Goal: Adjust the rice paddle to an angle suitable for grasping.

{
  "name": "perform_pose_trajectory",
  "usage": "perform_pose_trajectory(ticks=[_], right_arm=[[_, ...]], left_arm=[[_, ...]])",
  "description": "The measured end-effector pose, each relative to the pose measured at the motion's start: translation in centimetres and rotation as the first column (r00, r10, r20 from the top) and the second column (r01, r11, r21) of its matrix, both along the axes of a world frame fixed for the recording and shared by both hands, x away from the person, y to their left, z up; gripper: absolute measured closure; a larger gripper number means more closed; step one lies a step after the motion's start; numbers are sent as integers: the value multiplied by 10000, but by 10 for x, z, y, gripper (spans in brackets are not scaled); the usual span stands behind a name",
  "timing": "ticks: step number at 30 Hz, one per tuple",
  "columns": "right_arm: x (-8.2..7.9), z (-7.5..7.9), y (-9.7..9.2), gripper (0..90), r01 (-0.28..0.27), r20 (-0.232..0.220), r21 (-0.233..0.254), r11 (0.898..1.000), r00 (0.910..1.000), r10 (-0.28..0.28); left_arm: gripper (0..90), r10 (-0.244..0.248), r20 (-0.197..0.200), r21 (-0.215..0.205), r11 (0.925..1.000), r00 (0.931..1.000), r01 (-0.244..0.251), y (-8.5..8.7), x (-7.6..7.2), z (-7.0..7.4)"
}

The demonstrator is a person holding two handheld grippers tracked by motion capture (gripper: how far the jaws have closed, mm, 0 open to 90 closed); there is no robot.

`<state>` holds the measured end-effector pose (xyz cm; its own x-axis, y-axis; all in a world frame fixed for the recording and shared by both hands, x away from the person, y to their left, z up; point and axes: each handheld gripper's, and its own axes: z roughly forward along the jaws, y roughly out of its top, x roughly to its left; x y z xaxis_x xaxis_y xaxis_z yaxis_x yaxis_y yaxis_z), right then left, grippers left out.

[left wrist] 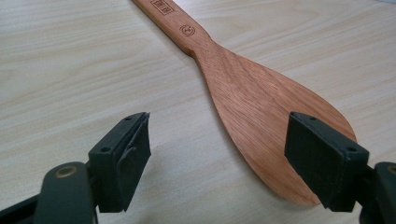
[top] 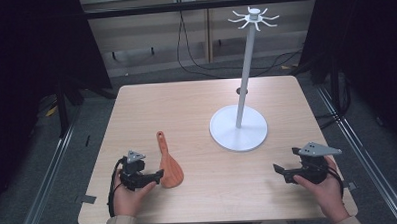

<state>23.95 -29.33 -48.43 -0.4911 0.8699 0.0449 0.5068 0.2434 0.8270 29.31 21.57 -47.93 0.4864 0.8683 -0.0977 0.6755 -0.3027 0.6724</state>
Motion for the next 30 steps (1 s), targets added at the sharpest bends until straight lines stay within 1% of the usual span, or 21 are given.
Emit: perform_pose_trajectory(ticks=[3,4,7,8,9,11,12,13,15,16,17,19,20,21,24,25,26,27,28,29,30], right_arm=[[0,0,-1,57,-41,31,-37,10000,10000,41],[0,0,-1,57,-28,37,-39,10000,10000,28],[-1,1,0,57,-5,22,-1,10000,10000,5],[-1,1,0,57,-27,21,15,10000,10000,27],[0,1,0,57,-36,23,-2,10000,10000,36],[0,0,0,57,10,-7,43,10000,10000,-10],[0,0,0,57,38,-18,42,10000,10000,-38],[0,0,0,57,38,-18,42,10000,10000,-38],[0,1,-2,57,31,33,37,10000,10000,-31],[-1,1,-2,57,89,30,101,9999,10000,-90],[-1,1,-3,57,81,39,85,9999,10000,-82],[-1,2,-2,57,40,72,65,10000,10000,-41],[-1,2,-2,57,24,64,79,10000,10000,-24],[-1,2,-1,57,30,67,87,10000,10000,-31],[-2,3,-1,57,13,88,88,10000,10000,-14],[-2,3,-1,57,11,92,89,10000,10000,-12],[-2,3,-1,57,11,92,89,10000,10000,-12],[-2,3,-1,57,-15,68,102,9999,10000,15],[-1,2,-1,57,-25,67,66,10000,10000,24],[-1,1,-1,57,-47,87,49,10000,10000,47],[-1,1,-1,57,-54,79,60,10000,10000,53]], left_arm=[[225,-79,-72,-9,10000,9999,79,-1,1,0],[226,41,-69,-23,10000,10000,-41,-1,2,1],[229,88,-128,-62,9999,9999,-89,-2,4,2],[229,89,-174,-142,9999,9998,-92,-3,6,2],[229,23,-242,-93,10000,9997,-25,-3,7,3],[229,106,-279,-278,9995,9996,-114,-7,11,6],[230,-17,-334,-139,9999,9994,13,-8,14,7],[232,-17,-334,-139,9999,9994,13,-8,14,7],[233,90,-387,-154,9998,9992,-96,-14,18,8],[236,20,-560,-119,9999,9984,-27,-17,23,8],[237,20,-560,-119,9999,9984,-27,-17,23,8],[245,84,-791,-17,10000,9968,-85,-22,30,7],[246,329,-958,-37,9994,9949,-334,-25,38,7],[249,444,-1043,-75,9989,9936,-454,-26,42,7],[274,644,-1316,-72,9978,9892,-660,-30,53,7],[290,790,-1453,6,9968,9862,-798,-31,57,7],[291,790,-1453,6,9968,9862,-798,-31,57,7],[291,902,-1527,177,9959,9841,-885,-33,62,8],[298,1067,-1599,233,9943,9813,-1043,-34,65,8],[314,1140,-1694,367,9933,9789,-1093,-36,71,9],[316,1191,-1688,466,9925,9784,-1128,-38,74,9]])
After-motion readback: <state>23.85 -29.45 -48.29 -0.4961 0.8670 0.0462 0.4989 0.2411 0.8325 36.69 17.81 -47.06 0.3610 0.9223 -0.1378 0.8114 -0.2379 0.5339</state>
